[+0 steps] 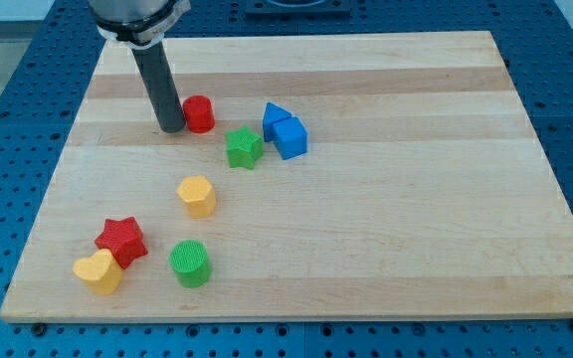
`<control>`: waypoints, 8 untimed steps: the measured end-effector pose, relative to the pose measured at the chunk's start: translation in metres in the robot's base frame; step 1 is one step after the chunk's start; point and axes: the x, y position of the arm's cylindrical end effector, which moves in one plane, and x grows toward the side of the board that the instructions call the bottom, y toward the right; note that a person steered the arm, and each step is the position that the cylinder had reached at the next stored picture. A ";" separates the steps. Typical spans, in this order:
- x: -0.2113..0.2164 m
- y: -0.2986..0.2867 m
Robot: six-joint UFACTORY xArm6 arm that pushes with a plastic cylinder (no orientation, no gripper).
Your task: Slide the red circle towards the top of the blue triangle
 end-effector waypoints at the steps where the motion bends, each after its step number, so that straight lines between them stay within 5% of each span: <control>1: 0.004 -0.035; 2: -0.023 -0.027; 8: -0.018 0.022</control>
